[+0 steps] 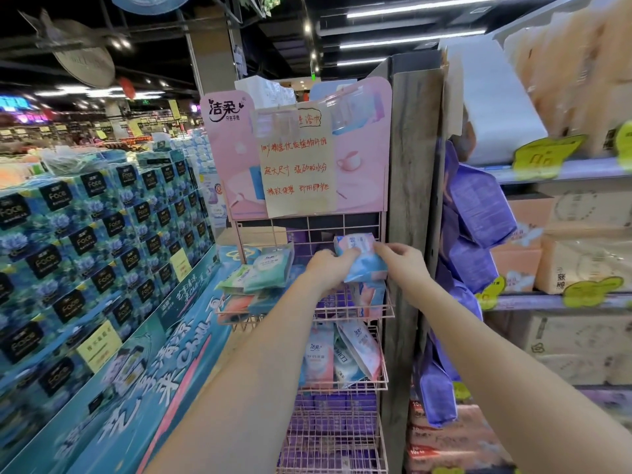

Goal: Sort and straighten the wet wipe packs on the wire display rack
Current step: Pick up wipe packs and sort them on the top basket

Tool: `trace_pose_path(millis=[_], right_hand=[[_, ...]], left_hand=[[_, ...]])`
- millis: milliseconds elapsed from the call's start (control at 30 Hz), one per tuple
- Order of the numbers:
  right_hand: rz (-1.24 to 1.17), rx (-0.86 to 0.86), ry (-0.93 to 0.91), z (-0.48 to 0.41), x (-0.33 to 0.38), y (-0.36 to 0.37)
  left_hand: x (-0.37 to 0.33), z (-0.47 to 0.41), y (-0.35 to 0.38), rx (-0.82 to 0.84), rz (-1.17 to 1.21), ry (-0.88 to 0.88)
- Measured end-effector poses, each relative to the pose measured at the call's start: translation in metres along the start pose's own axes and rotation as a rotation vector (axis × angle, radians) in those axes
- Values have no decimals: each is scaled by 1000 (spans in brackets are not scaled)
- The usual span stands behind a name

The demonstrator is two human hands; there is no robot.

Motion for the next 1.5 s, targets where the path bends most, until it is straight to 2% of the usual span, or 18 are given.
trace_pose_path(millis=[100,233,433,667,933,1300,1500], right_hand=[[22,49,3,4,-13,6],[85,65,-11,4,-12,9],[1,12,8,-2,-12,3],[152,-50,-38,1,-11,-1],[144,-18,-21,2,-9,-6],[347,-142,-390,35,49,-3],[370,-7,-499,52,72,39]], left_hand=[[14,0,3,13,-80,-27],[17,-1,12,68,72,-99],[7,-3,24,53,216,-49],[13,-4,26,53,43,-76],[3,-9,19,15,-60,16],[-24,-5,-8,-87,-202,165],[-51,9,-56,-245,-278,304]])
Point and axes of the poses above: each hand's wrist, its own z-axis away from the middle knuckle, its own y-axis out of the palm, x = y × z, the point moved 10 cm from there along -z, towards the middle knuckle, and after that the axes turned 4 degrees about -x, right-handed, at the moved point
